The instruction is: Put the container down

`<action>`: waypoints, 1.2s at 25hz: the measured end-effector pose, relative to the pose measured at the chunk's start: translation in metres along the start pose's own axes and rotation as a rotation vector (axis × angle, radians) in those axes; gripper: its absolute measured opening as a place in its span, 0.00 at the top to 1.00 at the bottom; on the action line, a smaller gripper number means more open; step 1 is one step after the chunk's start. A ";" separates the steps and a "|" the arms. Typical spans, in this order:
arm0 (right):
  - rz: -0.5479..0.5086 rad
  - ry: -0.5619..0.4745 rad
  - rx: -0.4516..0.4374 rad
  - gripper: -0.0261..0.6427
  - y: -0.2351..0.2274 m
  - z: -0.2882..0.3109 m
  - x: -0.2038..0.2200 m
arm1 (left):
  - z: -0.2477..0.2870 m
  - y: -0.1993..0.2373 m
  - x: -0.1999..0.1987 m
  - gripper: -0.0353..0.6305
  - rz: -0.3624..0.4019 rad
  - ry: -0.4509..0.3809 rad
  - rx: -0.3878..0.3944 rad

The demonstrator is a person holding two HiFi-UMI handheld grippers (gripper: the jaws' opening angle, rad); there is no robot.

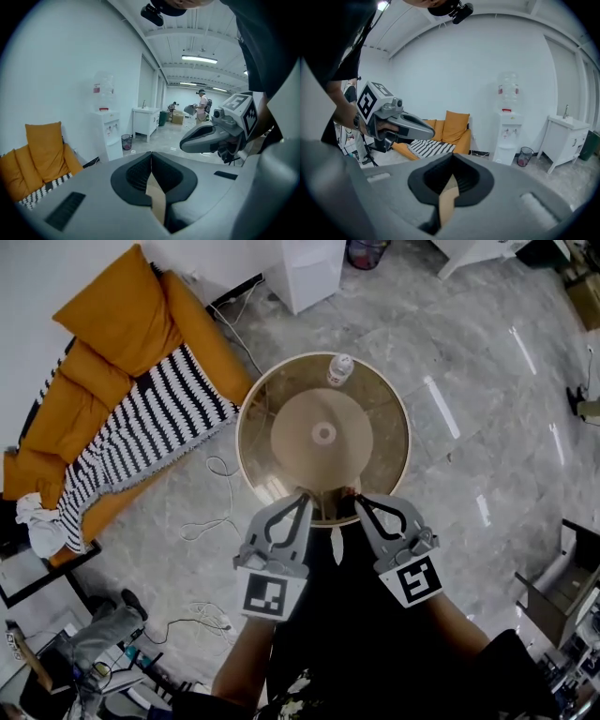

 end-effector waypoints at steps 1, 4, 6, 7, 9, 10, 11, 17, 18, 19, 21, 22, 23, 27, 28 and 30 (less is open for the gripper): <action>-0.006 -0.009 -0.003 0.97 0.001 -0.005 -0.007 | -0.007 -0.002 -0.007 0.93 0.001 -0.007 -0.007; -0.014 -0.037 -0.018 0.97 0.008 -0.018 -0.034 | -0.027 -0.001 -0.027 0.93 -0.020 -0.026 -0.029; -0.022 -0.070 -0.033 0.97 0.012 -0.026 -0.056 | -0.040 0.004 -0.045 0.93 -0.048 -0.052 -0.056; -0.026 -0.091 -0.039 0.97 0.013 -0.030 -0.067 | -0.046 0.006 -0.056 0.93 -0.048 -0.068 -0.070; -0.034 -0.135 -0.041 0.97 0.015 -0.039 -0.087 | -0.057 0.007 -0.077 0.93 -0.019 -0.094 -0.089; -0.028 -0.159 -0.039 0.97 0.015 -0.043 -0.098 | -0.061 0.007 -0.086 0.93 0.009 -0.108 -0.091; -0.022 -0.182 -0.037 0.97 0.015 -0.046 -0.108 | -0.063 0.005 -0.095 0.93 0.043 -0.124 -0.089; -0.053 -0.289 -0.031 0.97 0.017 -0.060 -0.157 | -0.072 -0.011 -0.139 0.93 0.161 -0.203 -0.065; -0.063 -0.300 -0.026 0.97 0.017 -0.062 -0.162 | -0.074 -0.013 -0.146 0.93 0.177 -0.217 -0.062; -0.074 -0.308 -0.021 0.97 0.016 -0.063 -0.167 | -0.076 -0.014 -0.151 0.93 0.191 -0.230 -0.060; -0.090 -0.321 -0.015 0.97 0.016 -0.067 -0.174 | -0.079 -0.015 -0.160 0.93 0.206 -0.248 -0.061; -0.097 -0.327 -0.012 0.97 0.016 -0.069 -0.177 | -0.081 -0.015 -0.163 0.93 0.210 -0.257 -0.061; -0.102 -0.334 -0.008 0.97 0.016 -0.071 -0.180 | -0.082 -0.014 -0.166 0.93 0.214 -0.266 -0.061; -0.132 -0.334 -0.004 0.97 0.020 -0.072 -0.188 | -0.087 -0.014 -0.180 0.93 0.238 -0.298 -0.056; -0.138 -0.327 -0.009 0.97 0.021 -0.073 -0.188 | -0.086 -0.015 -0.183 0.93 0.242 -0.299 -0.054; -0.140 -0.327 -0.020 0.97 0.022 -0.073 -0.191 | -0.084 -0.016 -0.188 0.93 0.236 -0.297 -0.050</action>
Point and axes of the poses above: the fingertips, and each gripper's own axes: z forward along the fingers, y to its left, x out of its underside, the point moved 2 cm from there along -z, backward along the fingers, and after that the axes turned 5 degrees about z, right-handed, at the moved point
